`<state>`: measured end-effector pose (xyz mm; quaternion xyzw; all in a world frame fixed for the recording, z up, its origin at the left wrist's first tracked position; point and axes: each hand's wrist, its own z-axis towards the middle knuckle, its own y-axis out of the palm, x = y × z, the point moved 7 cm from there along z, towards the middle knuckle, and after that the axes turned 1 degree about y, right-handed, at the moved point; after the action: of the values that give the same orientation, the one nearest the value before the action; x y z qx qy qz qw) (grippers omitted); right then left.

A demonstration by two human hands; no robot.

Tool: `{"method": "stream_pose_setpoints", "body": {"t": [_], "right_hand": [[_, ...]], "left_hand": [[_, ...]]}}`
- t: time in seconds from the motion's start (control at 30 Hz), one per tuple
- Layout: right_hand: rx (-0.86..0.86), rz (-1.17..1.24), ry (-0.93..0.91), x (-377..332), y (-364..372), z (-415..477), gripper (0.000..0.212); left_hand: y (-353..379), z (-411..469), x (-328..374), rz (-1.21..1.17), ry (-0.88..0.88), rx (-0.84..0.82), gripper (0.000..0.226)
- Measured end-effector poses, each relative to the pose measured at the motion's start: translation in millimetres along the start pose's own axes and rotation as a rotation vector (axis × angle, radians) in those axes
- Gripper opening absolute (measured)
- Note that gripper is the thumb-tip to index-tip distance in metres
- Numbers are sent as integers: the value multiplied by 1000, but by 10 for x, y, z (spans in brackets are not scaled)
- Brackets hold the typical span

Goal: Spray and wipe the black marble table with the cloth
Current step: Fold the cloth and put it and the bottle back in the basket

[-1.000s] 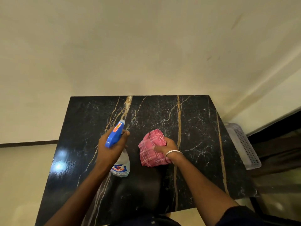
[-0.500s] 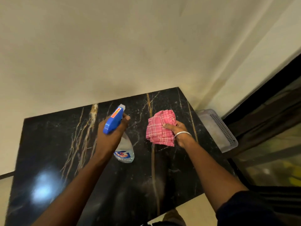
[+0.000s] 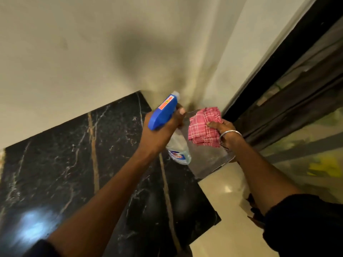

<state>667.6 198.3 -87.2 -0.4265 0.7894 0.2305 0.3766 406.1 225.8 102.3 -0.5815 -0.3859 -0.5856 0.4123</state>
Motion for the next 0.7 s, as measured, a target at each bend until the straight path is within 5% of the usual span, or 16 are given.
{"method": "stream_pose_setpoints", "body": {"t": [0.2,0.33,0.47,0.7], "right_hand": [[-87,-152,80,213,-519,830,76],[-147,-290,76,425,-612,1199,58],[-181,-447,97,623,-617,1399,45],[-254,-655,114,1049,-686,1756,44]], "left_hand": [[827,568,-552,28,-36,-91,15],[1074,735,-1109,84,-121,-86,35],[1197,757,-1617,125,-220,-75,33],[1244,714,-2253,143,-327,-64,47]]}}
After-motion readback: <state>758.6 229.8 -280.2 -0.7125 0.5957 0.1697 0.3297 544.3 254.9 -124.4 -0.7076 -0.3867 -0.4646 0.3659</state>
